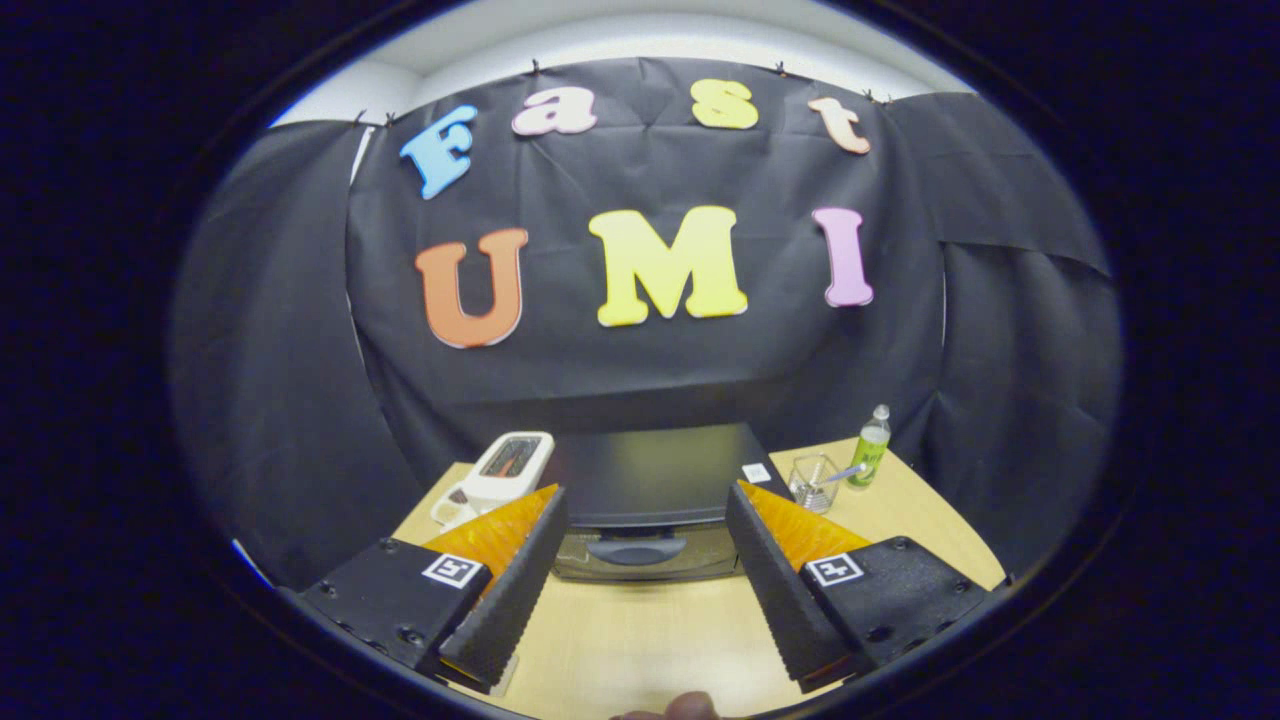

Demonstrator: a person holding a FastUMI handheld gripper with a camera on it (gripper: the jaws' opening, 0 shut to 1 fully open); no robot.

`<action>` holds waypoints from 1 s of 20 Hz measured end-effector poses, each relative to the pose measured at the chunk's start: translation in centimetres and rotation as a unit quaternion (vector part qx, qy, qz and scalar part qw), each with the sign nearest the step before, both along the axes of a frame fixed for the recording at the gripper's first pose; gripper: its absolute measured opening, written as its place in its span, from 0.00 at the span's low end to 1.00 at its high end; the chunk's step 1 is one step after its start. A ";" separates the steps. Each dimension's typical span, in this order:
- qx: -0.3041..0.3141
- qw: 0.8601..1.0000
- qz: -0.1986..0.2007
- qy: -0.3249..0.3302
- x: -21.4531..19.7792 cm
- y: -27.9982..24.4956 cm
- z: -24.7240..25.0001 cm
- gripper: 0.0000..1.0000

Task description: Open the toaster oven, put the food inside, and close the toaster oven door.

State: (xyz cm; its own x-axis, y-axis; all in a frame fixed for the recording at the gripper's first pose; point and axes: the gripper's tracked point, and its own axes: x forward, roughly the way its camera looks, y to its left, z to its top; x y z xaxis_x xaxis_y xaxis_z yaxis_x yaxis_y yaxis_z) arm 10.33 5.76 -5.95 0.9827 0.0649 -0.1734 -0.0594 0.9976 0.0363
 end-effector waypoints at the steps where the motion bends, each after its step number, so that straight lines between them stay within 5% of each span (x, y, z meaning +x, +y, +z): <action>1: 0.008 1.000 -0.001 -0.008 -1.0 -0.1 1.6 1.00; 10: -0.016 0.997 0.021 -0.070 -9.1 1.1 7.6 1.00; 20: -0.013 0.997 0.010 -0.069 -9.9 0.2 7.1 1.00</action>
State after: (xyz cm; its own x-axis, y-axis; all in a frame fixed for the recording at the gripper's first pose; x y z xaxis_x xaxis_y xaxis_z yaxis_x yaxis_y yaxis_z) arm 0.40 5.93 1.18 0.9959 0.0815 -0.0381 -0.0816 0.9967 0.0010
